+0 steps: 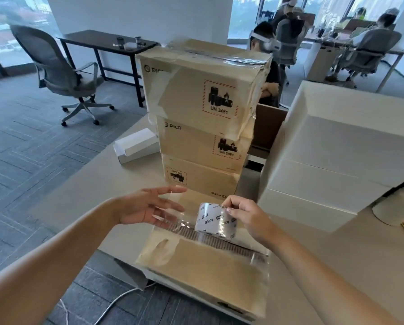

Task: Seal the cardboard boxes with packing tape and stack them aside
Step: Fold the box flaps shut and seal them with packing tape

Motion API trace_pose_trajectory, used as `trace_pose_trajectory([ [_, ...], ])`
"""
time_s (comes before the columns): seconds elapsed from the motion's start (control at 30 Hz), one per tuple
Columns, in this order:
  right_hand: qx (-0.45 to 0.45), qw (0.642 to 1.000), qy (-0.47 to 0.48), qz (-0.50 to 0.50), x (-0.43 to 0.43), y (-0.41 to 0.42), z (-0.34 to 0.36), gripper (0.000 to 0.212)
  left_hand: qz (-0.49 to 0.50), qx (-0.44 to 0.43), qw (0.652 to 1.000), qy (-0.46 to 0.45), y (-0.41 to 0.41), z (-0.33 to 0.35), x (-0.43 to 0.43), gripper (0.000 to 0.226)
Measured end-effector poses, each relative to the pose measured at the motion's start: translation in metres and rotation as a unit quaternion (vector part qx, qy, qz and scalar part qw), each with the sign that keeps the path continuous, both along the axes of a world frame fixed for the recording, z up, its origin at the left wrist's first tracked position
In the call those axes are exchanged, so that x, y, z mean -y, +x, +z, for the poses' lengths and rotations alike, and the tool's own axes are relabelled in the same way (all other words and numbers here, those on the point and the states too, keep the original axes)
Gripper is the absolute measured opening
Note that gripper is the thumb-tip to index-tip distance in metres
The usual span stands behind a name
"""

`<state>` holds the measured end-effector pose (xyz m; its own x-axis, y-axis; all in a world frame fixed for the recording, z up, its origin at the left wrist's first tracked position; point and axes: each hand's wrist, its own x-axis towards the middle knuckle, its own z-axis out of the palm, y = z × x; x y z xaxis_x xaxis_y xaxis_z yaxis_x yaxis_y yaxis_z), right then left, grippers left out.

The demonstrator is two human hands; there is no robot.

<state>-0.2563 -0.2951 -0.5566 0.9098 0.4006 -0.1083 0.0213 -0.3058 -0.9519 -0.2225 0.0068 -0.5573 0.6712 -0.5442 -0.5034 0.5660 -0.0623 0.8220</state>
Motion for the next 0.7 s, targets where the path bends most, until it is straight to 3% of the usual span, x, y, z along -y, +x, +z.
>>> trace_pose_trajectory([
  [0.1, -0.023, 1.0, 0.007, -0.008, -0.013, 0.004, -0.01, 0.016, -0.009, -0.014, 0.999, -0.033, 0.002, -0.017, -0.014, 0.044],
  [0.27, -0.026, 0.999, -0.022, -0.012, -0.029, 0.008, -0.015, 0.028, -0.025, 0.012, 1.0, -0.003, 0.006, -0.03, -0.024, 0.022],
  [0.4, -0.031, 0.997, -0.061, -0.02, -0.034, 0.01, -0.019, 0.027, -0.015, 0.015, 1.0, 0.021, 0.008, -0.032, -0.024, 0.043],
  [0.47, -0.032, 0.996, -0.076, -0.021, -0.036, 0.01, -0.022, 0.022, -0.006, 0.027, 0.998, 0.06, 0.01, -0.032, -0.021, 0.052],
  [0.6, 0.012, 0.99, -0.141, -0.022, -0.039, 0.011, -0.027, 0.022, 0.027, 0.125, 0.969, 0.211, 0.013, -0.036, -0.013, 0.029],
  [0.7, 0.026, 0.988, -0.148, -0.028, -0.041, 0.008, -0.025, 0.023, 0.075, 0.14, 0.958, 0.238, 0.015, -0.039, -0.017, 0.03],
])
